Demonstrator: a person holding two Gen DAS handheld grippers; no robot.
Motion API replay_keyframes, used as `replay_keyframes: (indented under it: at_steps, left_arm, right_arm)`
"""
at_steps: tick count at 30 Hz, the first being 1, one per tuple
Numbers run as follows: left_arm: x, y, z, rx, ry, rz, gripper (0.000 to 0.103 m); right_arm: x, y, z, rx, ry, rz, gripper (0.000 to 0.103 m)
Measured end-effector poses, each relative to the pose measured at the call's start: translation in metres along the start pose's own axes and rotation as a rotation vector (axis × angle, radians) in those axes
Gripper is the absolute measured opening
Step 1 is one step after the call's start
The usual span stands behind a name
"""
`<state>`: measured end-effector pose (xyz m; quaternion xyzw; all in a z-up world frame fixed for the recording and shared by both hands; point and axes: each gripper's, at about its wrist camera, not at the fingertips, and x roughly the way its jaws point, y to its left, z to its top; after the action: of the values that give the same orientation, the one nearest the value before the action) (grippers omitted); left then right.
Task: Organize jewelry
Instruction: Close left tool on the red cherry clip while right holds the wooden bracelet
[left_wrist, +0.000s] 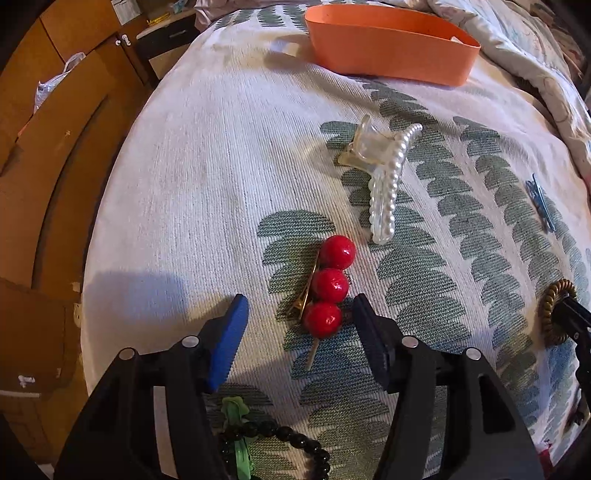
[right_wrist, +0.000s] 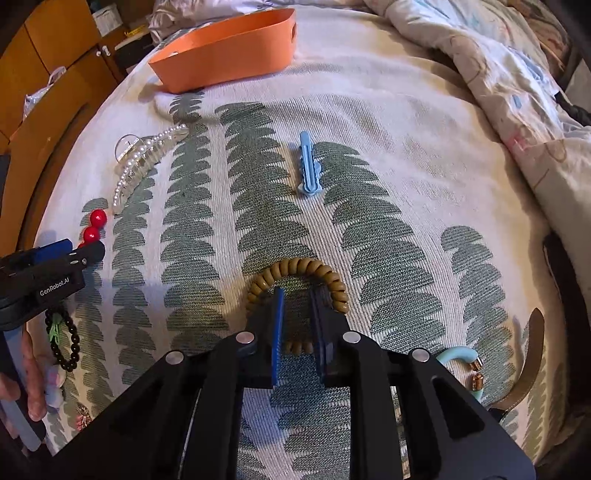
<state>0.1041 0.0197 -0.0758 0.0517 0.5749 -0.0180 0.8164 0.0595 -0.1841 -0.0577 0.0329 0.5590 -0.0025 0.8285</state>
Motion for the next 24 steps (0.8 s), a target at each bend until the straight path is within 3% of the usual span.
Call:
replay_keyframes:
  at_steps: [4, 6, 9, 11, 20, 21, 24]
  left_arm:
    - [0.002, 0.002, 0.001, -0.004, 0.004, -0.015, 0.059]
    - [0.002, 0.002, 0.001, -0.003, 0.003, -0.014, 0.058]
    - [0.002, 0.004, 0.003, -0.010, -0.003, -0.014, 0.048]
    - [0.002, 0.006, 0.004, -0.016, -0.003, -0.019, 0.032]
    - [0.002, 0.007, 0.006, -0.033, 0.003, -0.046, 0.031]
    - [0.002, 0.007, 0.006, -0.033, 0.002, -0.047, 0.031]
    - [0.002, 0.008, 0.007, -0.035, 0.003, -0.048, 0.031]
  right_arm:
    - [0.000, -0.006, 0.001, 0.032, 0.007, 0.055, 0.019]
    - [-0.003, -0.009, 0.002, 0.043, 0.007, 0.069, 0.011]
    - [-0.008, -0.012, 0.004, 0.061, -0.009, 0.086, 0.010]
    - [-0.012, -0.014, 0.005, 0.066, -0.017, 0.089, 0.008]
    - [-0.018, -0.024, 0.007, 0.080, -0.015, 0.110, 0.007]
    - [-0.017, -0.023, 0.008, 0.062, -0.006, 0.103, 0.015]
    - [-0.016, -0.021, 0.007, 0.045, -0.007, 0.085, 0.017]
